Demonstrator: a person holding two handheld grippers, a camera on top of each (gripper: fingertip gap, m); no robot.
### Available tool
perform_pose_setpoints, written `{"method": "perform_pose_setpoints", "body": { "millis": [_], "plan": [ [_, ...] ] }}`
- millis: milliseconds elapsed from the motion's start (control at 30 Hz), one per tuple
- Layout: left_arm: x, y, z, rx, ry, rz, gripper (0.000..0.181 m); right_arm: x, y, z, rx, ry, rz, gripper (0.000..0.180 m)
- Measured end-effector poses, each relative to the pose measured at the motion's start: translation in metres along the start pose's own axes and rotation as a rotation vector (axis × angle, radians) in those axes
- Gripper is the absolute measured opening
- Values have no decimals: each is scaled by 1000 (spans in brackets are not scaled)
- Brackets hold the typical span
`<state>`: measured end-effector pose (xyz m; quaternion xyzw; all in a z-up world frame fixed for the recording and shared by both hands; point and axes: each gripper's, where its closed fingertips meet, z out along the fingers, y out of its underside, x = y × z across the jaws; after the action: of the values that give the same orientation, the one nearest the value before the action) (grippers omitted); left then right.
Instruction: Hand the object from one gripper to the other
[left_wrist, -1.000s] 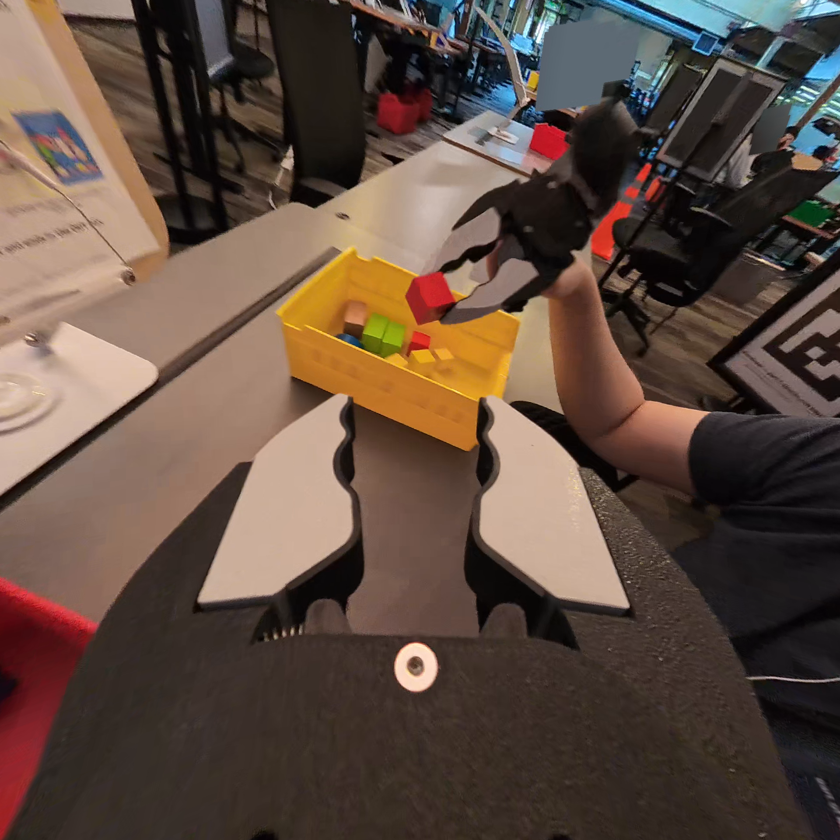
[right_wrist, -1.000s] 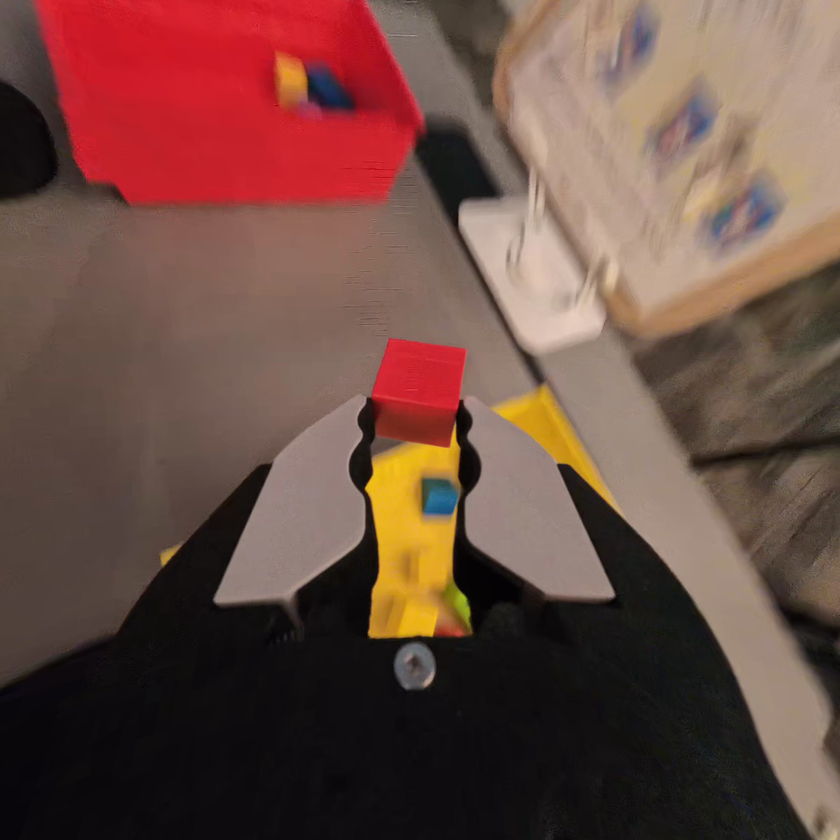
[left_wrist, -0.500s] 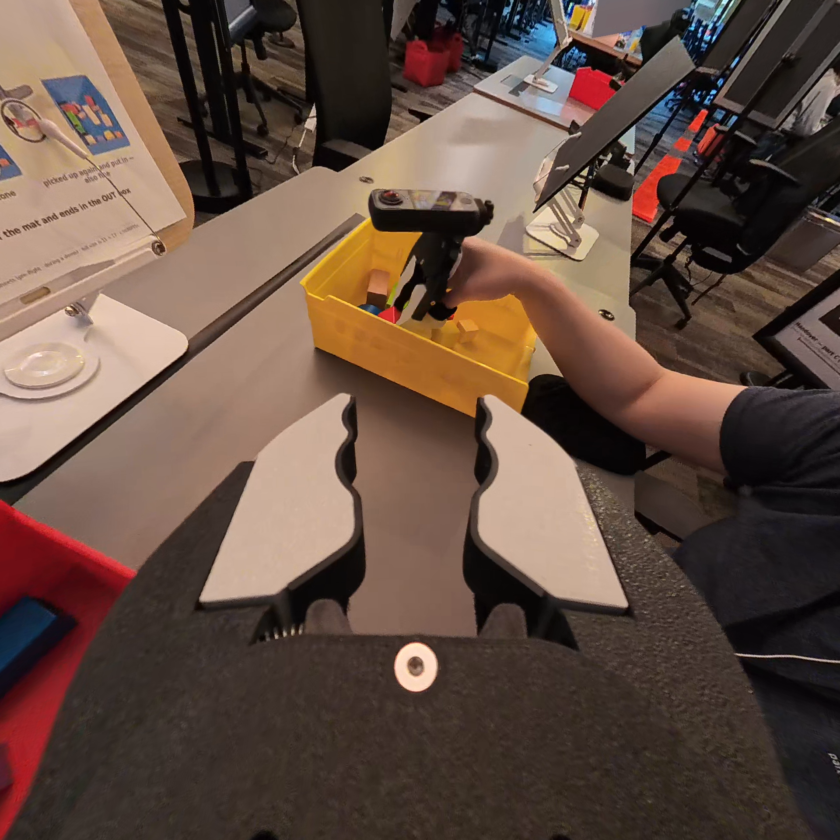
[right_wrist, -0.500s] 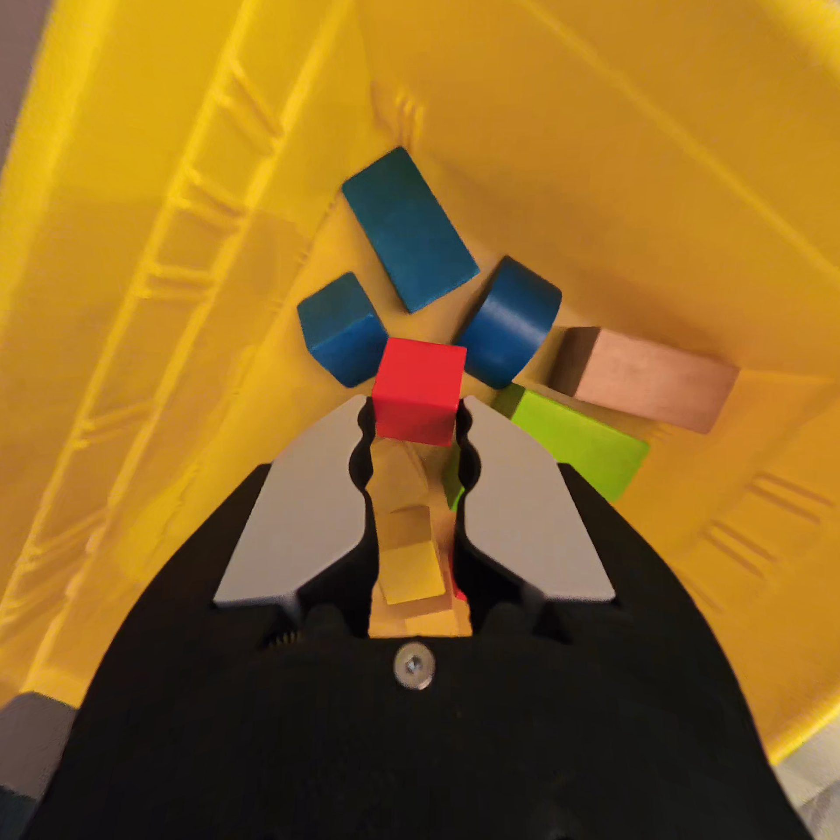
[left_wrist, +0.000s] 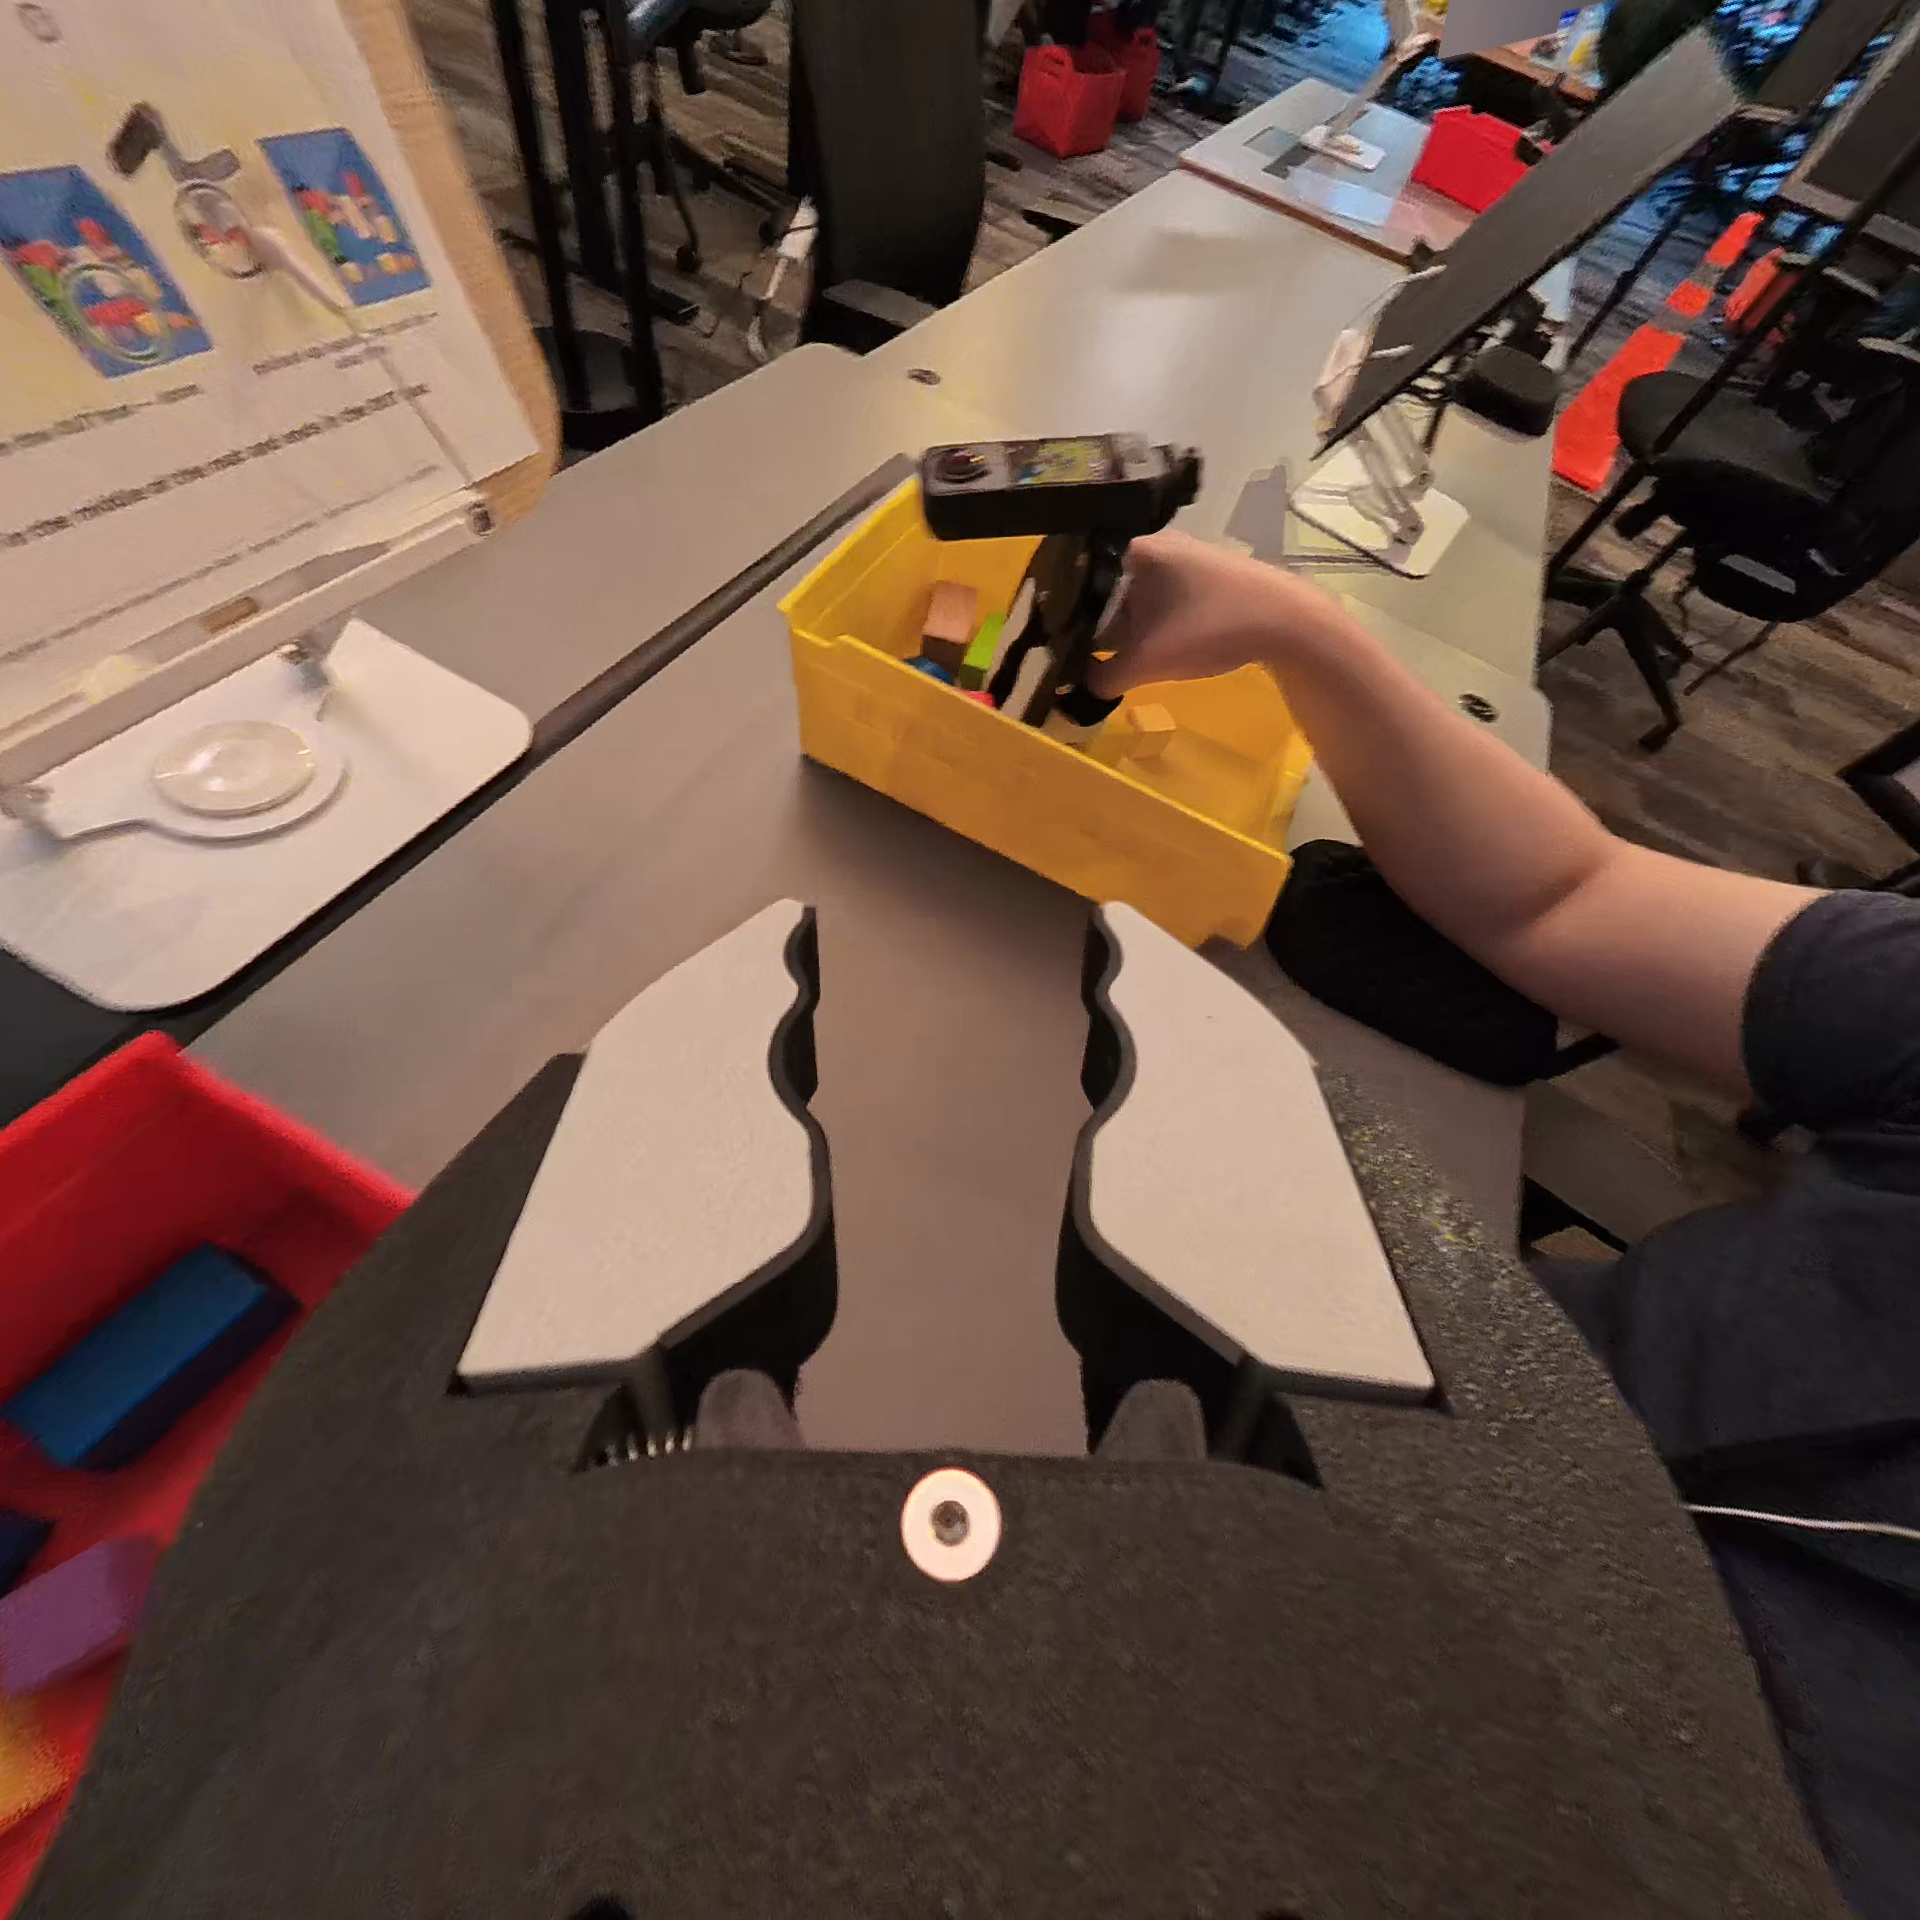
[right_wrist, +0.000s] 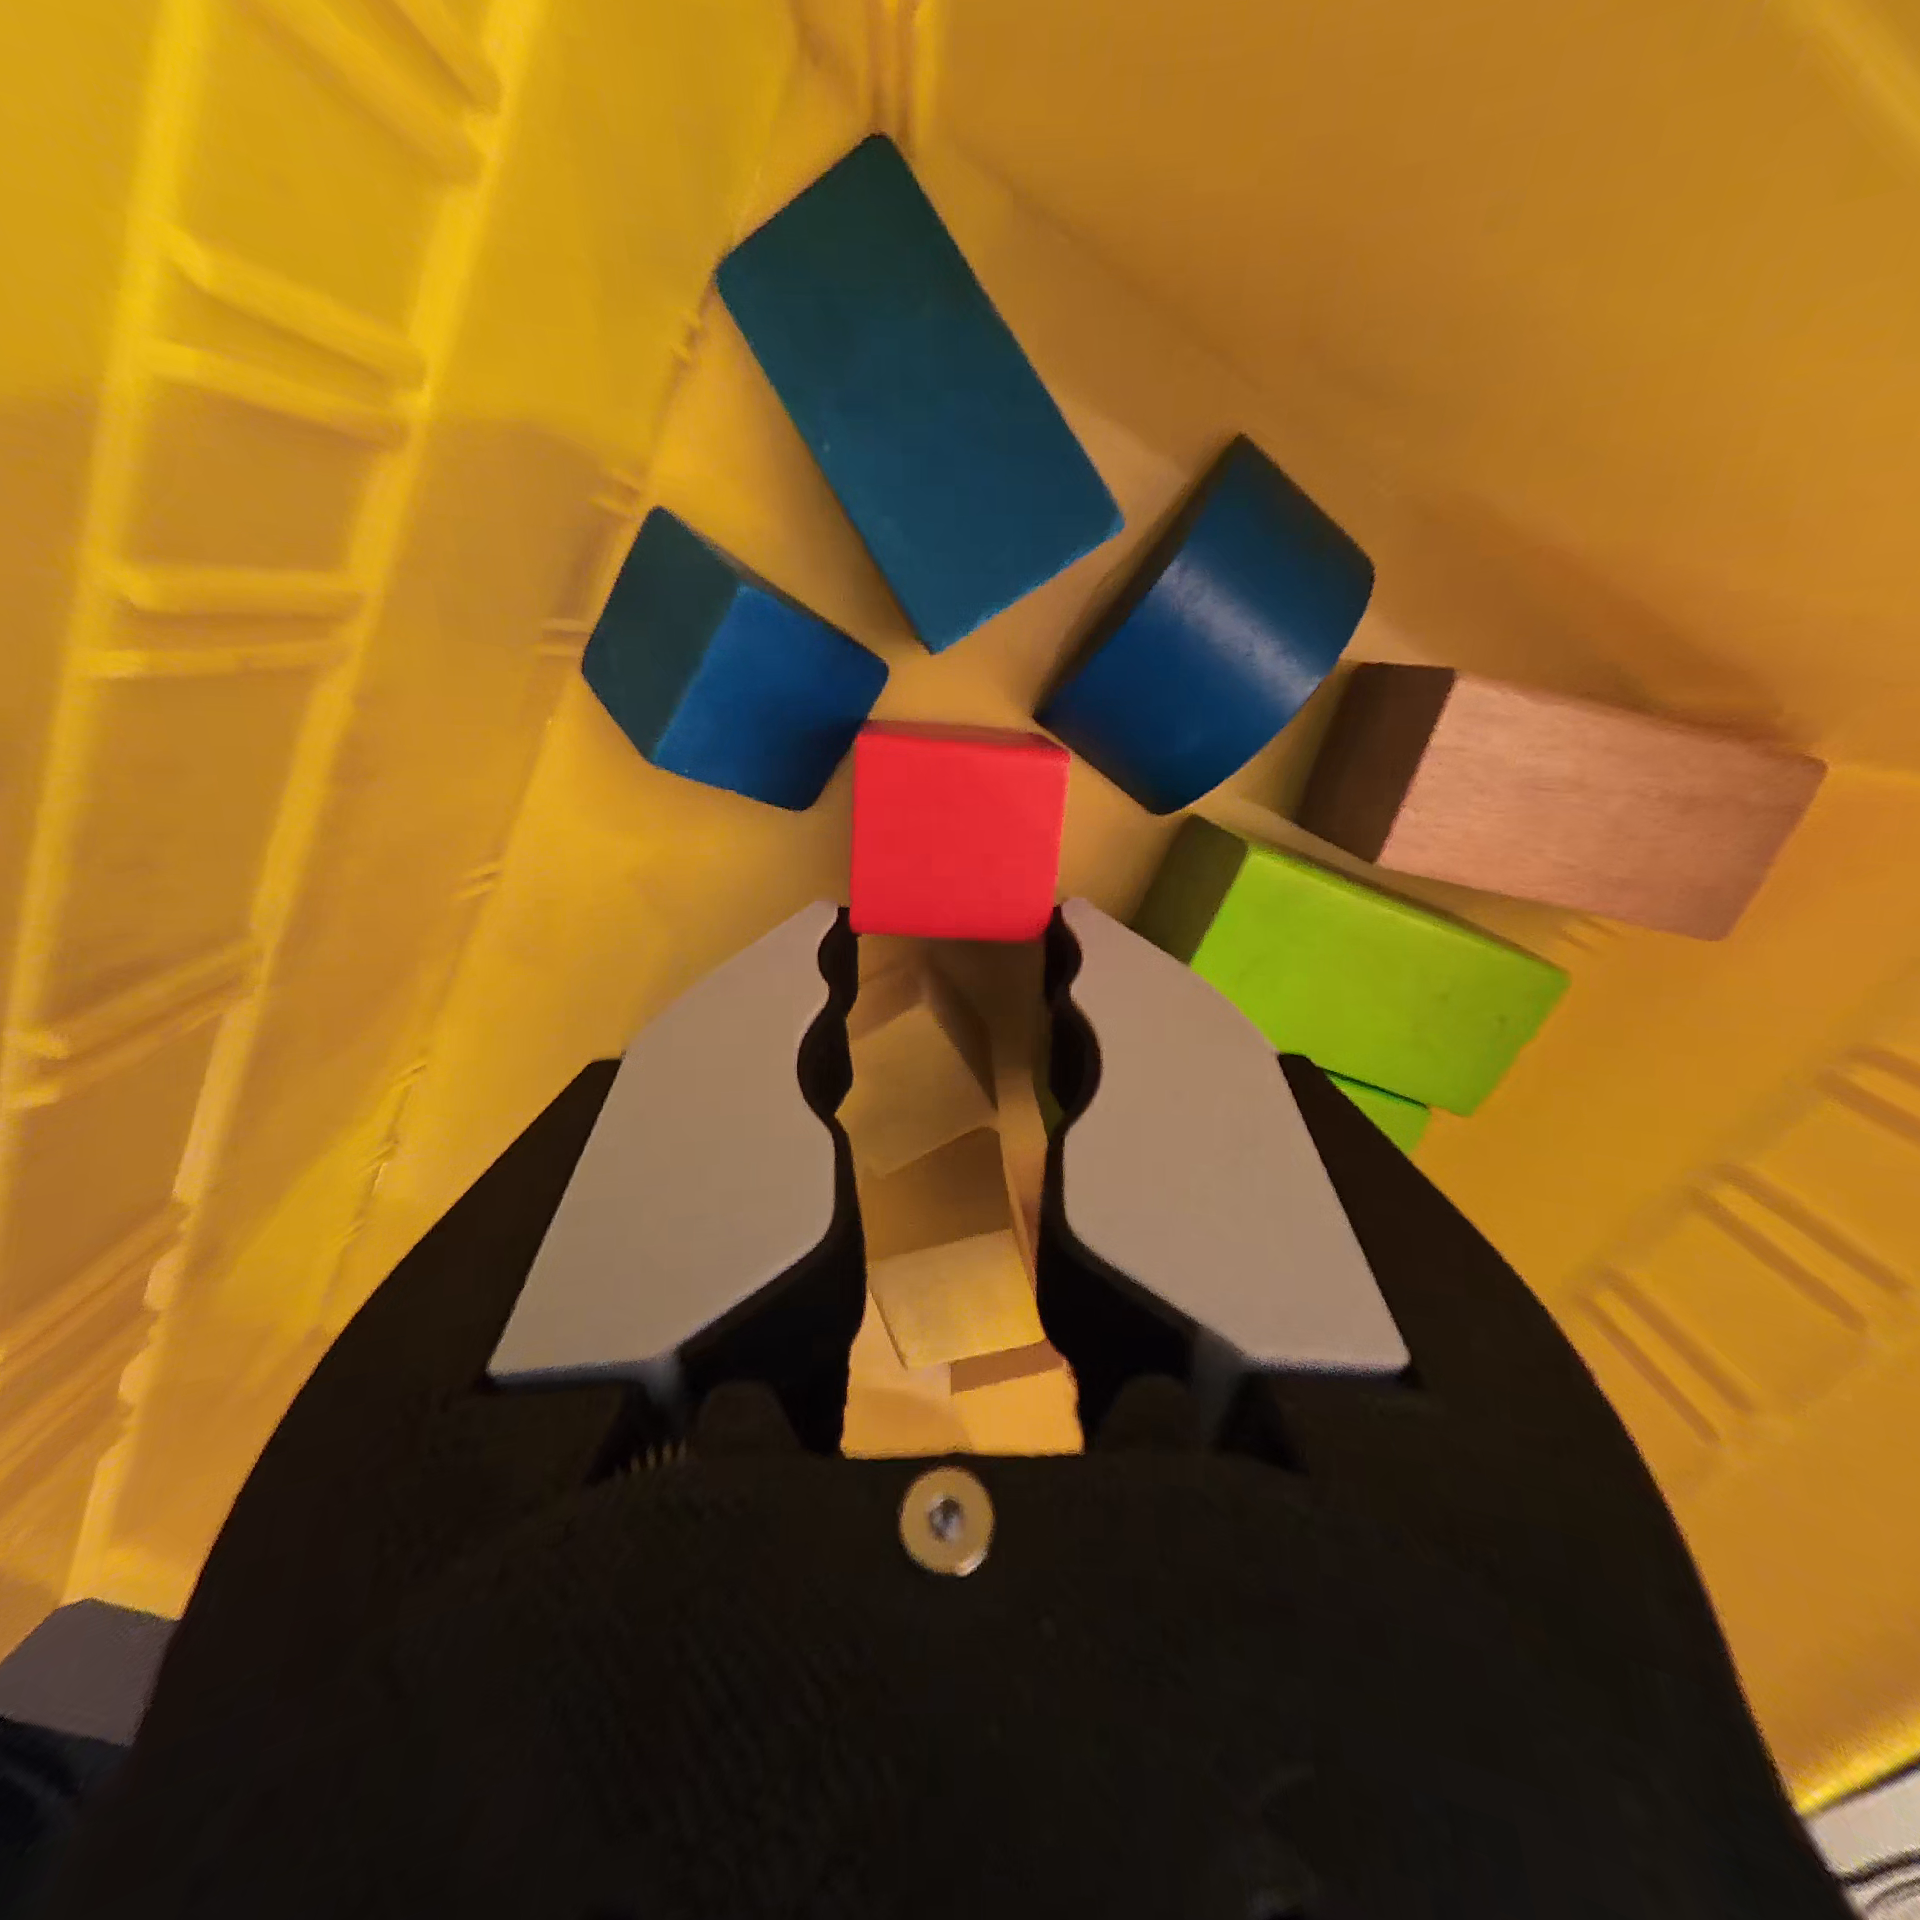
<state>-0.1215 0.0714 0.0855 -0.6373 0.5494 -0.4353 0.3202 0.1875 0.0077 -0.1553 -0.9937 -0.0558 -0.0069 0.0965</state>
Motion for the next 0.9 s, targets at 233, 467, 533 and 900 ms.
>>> {"method": "perform_pose_setpoints", "body": {
  "millis": [233,467,533,900],
  "plan": [
    [-122,57,-40,-198,-437,-149,55,0,-9,-36,117,19,-36,44],
    [-210,135,-31,-384,-542,-255,46,-1,-11,-57,180,28,-48,44],
    [-221,155,-22,-439,-524,-263,46,-2,-10,-55,170,29,-52,44],
    [-255,202,-25,-643,-650,-162,43,-4,-7,-47,123,40,-90,44]
  ]
}}
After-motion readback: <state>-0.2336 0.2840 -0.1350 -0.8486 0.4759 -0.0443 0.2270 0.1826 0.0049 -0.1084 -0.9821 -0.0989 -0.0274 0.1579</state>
